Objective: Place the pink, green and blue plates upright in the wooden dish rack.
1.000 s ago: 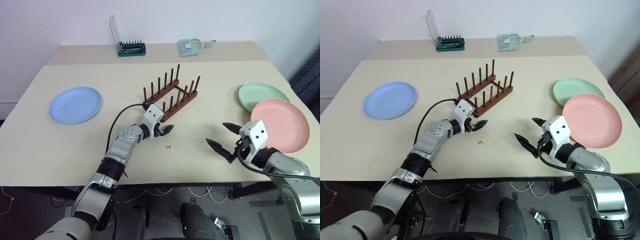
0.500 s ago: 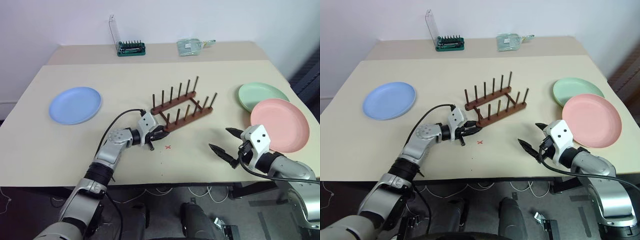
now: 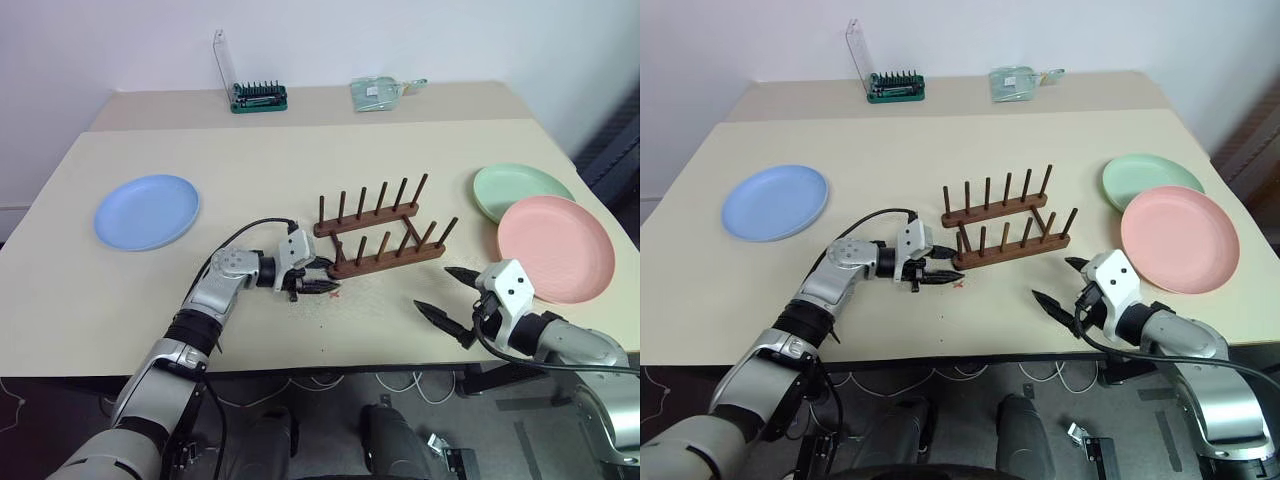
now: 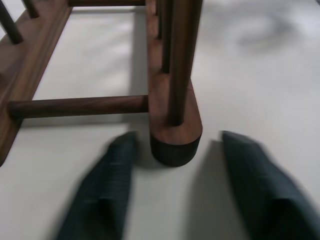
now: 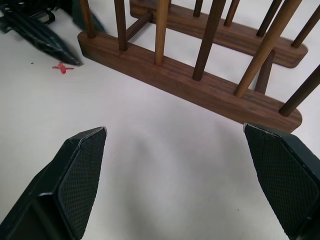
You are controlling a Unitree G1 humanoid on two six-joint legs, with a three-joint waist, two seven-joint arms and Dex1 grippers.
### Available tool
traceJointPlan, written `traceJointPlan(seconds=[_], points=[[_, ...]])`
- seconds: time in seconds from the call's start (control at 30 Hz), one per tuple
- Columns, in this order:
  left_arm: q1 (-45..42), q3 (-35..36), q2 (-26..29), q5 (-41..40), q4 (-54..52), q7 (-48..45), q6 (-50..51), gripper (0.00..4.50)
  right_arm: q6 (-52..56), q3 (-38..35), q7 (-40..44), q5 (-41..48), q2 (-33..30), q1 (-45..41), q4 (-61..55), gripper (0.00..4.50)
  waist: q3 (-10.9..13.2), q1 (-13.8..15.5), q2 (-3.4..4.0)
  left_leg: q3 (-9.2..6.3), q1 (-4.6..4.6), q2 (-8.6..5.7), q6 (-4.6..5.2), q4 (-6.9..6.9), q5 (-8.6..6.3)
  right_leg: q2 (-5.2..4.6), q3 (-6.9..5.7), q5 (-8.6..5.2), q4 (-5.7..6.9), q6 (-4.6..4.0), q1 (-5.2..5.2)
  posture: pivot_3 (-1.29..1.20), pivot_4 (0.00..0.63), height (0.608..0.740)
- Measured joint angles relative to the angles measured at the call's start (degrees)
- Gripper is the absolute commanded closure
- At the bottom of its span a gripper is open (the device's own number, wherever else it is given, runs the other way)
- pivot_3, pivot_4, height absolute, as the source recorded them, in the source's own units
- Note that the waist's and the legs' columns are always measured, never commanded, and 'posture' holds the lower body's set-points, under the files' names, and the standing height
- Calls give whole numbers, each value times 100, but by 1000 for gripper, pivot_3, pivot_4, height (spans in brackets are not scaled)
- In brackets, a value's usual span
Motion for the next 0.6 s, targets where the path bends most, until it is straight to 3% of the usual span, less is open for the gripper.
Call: traceJointPlan(seconds=[0.03,0.13,0.17,0.27,0.47,0.6], points=[[10,29,44,0,-8,22,10,30,3,4,-9,0,0,-4,-3,0,0,0,0,0,0,0,0,0,0,0,0,0,0,0,0,0,150,740],[236,169,298,-60,-359,32,282,30,126,82,-79,-10,-5,-105,-4,0,-1,-18,2,0,2,1,0,-2,0,0,0,0,1,0,-1,0,150,740],[363,223,397,-90,-533,34,380,1,160,131,-95,-33,-17,-137,-4,254,-1,-22,2,0,3,2,0,-3,0,0,0,0,2,0,-1,0,150,740],[790,381,671,-261,-1179,29,762,964,336,203,-164,-107,-78,-234,7,1345,-1,-11,3,-1,3,2,0,-2,0,0,1,0,1,-1,0,0,150,740],[1464,361,844,-611,-2505,-75,1691,4035,521,337,-294,-344,-172,-506,184,4473,-1,37,2,-2,-2,0,0,1,0,-1,1,0,-3,-1,2,0,150,740],[1476,-104,457,-350,-2938,378,1944,4035,515,625,-450,-683,-171,-751,411,4473,-1,27,1,-1,0,-1,0,0,0,-2,1,0,-2,-1,1,0,150,740]])
